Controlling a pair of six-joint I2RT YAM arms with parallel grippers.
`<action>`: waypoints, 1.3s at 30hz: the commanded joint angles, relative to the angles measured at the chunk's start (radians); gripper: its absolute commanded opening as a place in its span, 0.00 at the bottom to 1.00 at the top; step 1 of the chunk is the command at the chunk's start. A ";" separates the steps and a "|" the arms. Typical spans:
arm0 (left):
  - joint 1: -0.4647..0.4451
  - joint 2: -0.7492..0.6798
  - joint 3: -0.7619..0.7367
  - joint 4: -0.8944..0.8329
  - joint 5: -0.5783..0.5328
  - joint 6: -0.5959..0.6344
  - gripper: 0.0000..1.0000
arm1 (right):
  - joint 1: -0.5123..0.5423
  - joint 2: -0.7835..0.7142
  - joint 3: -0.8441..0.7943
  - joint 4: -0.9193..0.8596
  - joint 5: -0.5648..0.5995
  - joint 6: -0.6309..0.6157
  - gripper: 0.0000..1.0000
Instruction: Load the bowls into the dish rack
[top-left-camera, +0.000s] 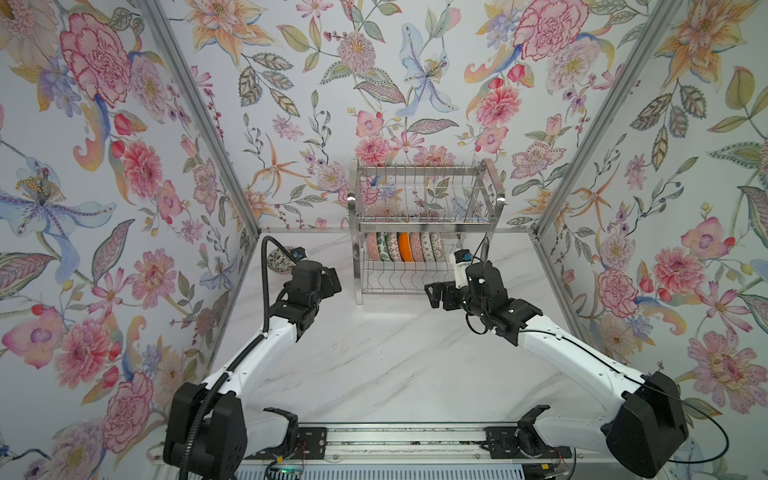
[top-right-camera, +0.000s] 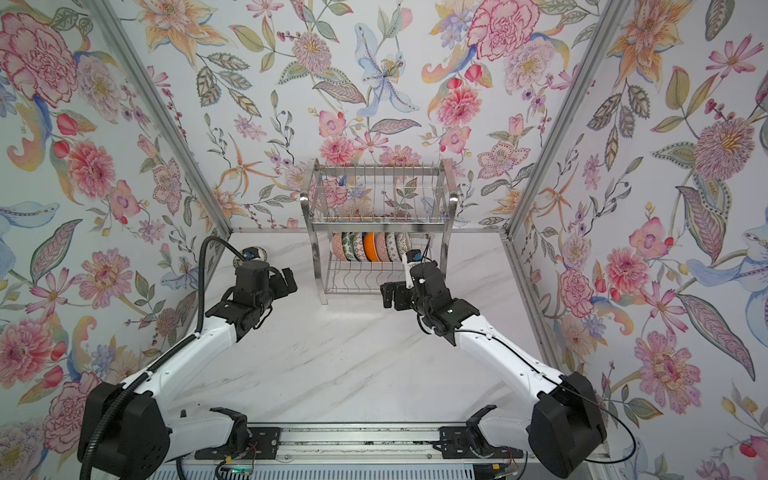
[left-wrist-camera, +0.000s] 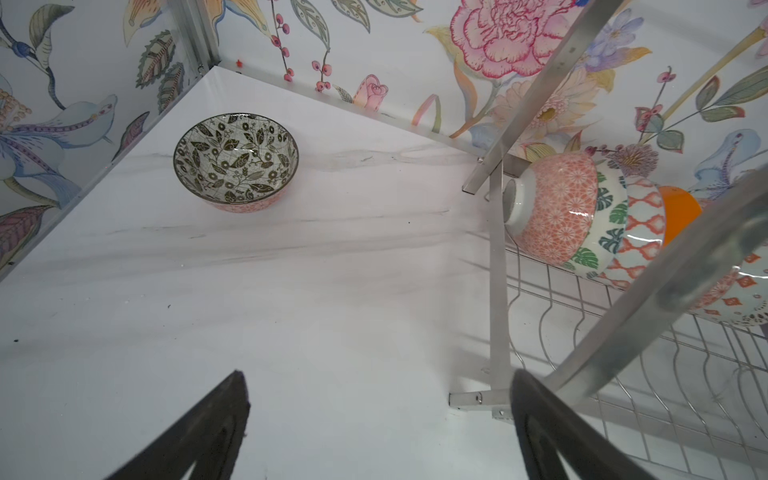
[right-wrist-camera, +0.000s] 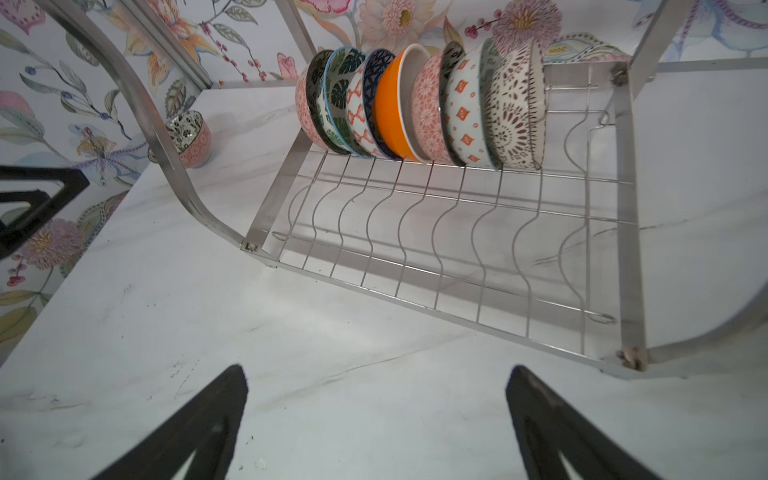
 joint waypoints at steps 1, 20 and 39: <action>0.056 0.101 0.124 -0.085 0.019 0.065 0.98 | 0.028 0.083 0.069 0.056 0.024 -0.042 0.99; 0.244 0.726 0.745 -0.273 0.065 0.182 0.92 | 0.088 0.404 0.321 0.117 -0.142 -0.049 0.99; 0.304 0.923 0.926 -0.322 0.159 0.210 0.54 | 0.150 0.505 0.406 0.144 -0.188 -0.058 0.99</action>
